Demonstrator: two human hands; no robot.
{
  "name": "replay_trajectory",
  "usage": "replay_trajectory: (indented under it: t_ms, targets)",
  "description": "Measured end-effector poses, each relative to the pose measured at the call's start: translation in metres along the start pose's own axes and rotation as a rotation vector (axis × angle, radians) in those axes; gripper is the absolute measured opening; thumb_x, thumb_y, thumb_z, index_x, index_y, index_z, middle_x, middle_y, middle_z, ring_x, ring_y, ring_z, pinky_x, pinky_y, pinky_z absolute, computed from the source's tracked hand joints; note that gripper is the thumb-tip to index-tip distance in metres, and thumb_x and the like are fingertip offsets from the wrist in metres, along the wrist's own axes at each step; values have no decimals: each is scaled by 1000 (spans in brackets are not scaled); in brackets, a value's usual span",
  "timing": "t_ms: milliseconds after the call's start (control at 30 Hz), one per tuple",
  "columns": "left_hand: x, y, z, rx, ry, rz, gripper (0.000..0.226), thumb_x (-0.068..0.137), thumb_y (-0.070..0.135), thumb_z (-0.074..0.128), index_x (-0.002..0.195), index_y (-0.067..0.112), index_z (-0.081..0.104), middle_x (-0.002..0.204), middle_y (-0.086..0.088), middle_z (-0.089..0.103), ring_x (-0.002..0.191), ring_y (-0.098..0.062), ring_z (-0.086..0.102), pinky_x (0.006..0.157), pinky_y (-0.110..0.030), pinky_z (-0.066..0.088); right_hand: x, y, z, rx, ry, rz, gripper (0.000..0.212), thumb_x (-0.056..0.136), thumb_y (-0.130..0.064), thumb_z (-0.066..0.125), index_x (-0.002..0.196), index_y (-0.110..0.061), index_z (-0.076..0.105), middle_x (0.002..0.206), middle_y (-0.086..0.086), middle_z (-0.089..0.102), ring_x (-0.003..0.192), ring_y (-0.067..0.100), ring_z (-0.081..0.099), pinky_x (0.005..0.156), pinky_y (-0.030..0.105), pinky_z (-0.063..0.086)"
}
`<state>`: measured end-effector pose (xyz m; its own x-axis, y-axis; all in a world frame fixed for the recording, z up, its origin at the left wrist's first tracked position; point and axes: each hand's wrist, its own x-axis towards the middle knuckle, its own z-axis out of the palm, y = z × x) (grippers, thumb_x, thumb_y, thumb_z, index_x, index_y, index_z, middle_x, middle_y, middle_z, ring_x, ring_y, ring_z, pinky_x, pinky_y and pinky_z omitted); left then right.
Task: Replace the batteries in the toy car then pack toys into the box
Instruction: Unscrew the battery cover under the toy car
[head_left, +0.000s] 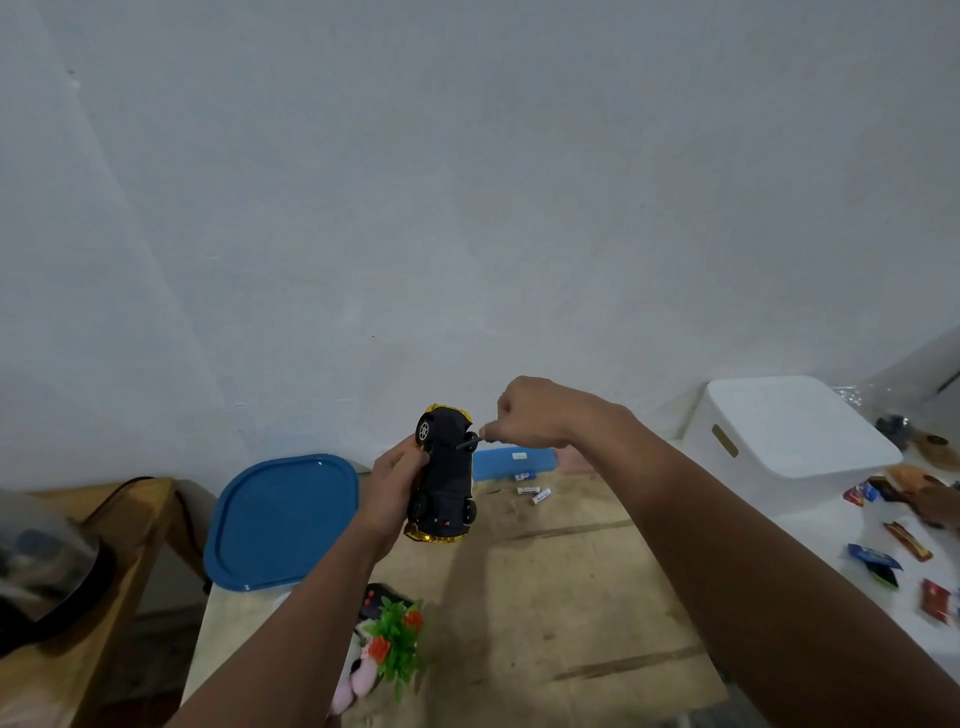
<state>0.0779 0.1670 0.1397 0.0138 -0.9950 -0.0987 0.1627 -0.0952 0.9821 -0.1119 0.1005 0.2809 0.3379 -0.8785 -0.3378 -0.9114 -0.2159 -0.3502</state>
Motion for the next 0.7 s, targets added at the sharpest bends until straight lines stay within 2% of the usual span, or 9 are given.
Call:
replay_trajectory:
  t_ms: [33,167,267,367,433,500,533,600,700]
  targets:
    - [0,0,0,-4,-1,-5,37,91,33,50,112,16,76,103,-15,74,95,-30,68,88,-51,55,0,0,0,-2,-1,-1,47,86,-48,67,82,-1,62,78,15,60,61,20,49,56,28,38]
    - [-2,0,0,-10,3,-41,44,83,44,55,110,14,75,102,-13,74,94,-30,68,86,-50,54,1,2,2,-2,18,-5,46,85,-51,66,68,-9,57,61,2,48,53,19,42,52,25,32]
    - [-2,-2,1,-24,9,-67,49,82,45,56,111,8,71,100,-15,72,94,-32,66,84,-48,53,2,5,3,-2,1,-26,35,85,-45,70,85,-11,65,83,1,63,69,17,56,57,26,39]
    - [-2,-3,1,-69,8,-108,52,85,46,58,117,7,69,112,-31,69,98,-35,67,91,-58,54,3,5,3,11,-5,-51,28,84,-43,72,89,-16,64,97,0,67,85,18,62,62,28,43]
    - [-2,-2,3,-89,5,-138,53,86,47,59,119,8,71,117,-31,69,100,-37,68,96,-62,53,3,4,3,16,-7,-47,37,84,-46,71,84,-10,67,81,0,61,74,18,57,60,28,40]
    - [-2,-1,4,-106,20,-168,61,79,50,62,118,4,70,107,-24,72,98,-35,67,91,-56,53,3,4,3,32,6,-17,49,86,-49,67,74,-1,65,60,0,45,56,18,42,54,28,32]
    - [-2,0,5,-115,29,-181,65,76,49,62,117,0,68,103,-20,71,96,-33,66,89,-52,52,4,3,2,31,9,-4,50,87,-48,66,75,1,68,57,0,44,53,18,40,52,27,31]
    - [-1,0,5,-137,40,-198,61,79,44,60,117,-4,65,100,-18,69,94,-32,64,86,-47,50,5,3,2,7,-3,-14,43,88,-45,67,87,-2,72,69,1,59,60,18,53,55,27,39]
    - [-1,-1,6,-163,61,-215,36,97,31,51,114,5,69,100,-18,70,94,-32,65,85,-45,51,7,2,3,-11,-18,-36,38,84,-43,72,93,-6,72,95,10,71,85,23,66,66,31,47]
